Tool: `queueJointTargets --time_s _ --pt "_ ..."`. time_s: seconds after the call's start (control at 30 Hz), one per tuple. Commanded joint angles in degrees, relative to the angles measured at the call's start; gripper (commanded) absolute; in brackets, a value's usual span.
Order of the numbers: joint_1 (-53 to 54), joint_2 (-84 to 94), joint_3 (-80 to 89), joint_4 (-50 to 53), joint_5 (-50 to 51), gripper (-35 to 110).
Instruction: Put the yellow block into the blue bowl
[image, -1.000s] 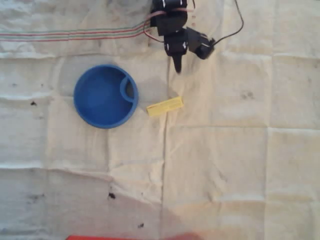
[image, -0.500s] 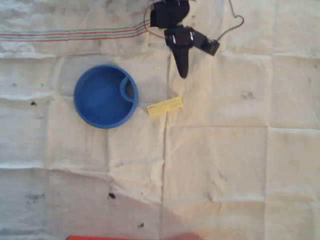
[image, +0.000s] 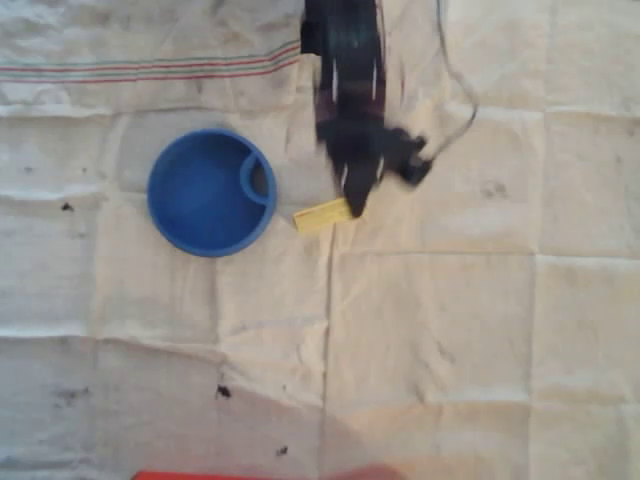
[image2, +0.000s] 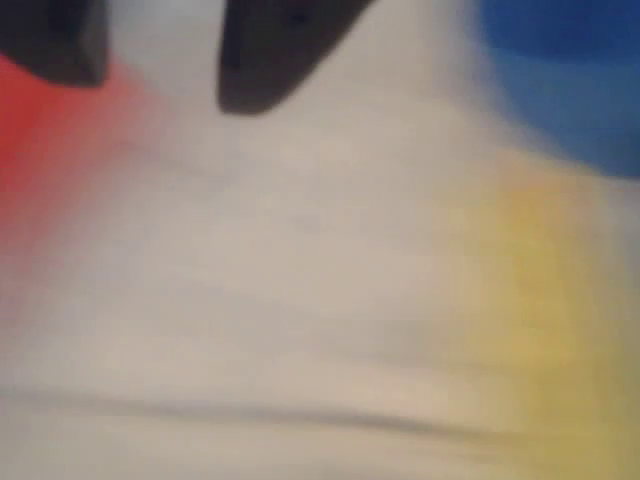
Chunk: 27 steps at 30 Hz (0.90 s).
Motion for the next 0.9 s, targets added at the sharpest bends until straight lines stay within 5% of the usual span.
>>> queueJointTargets --time_s 0.0,0.3,0.6,0.87 --pt "0.5 -10.4 -18.5 16.3 -0.4 3" --pt "0.6 -28.3 -38.8 33.0 -4.6 5" --pt "2.6 -32.7 -46.2 36.4 -7.2 25" --pt "3.8 -34.7 -43.1 36.7 -10.0 26"
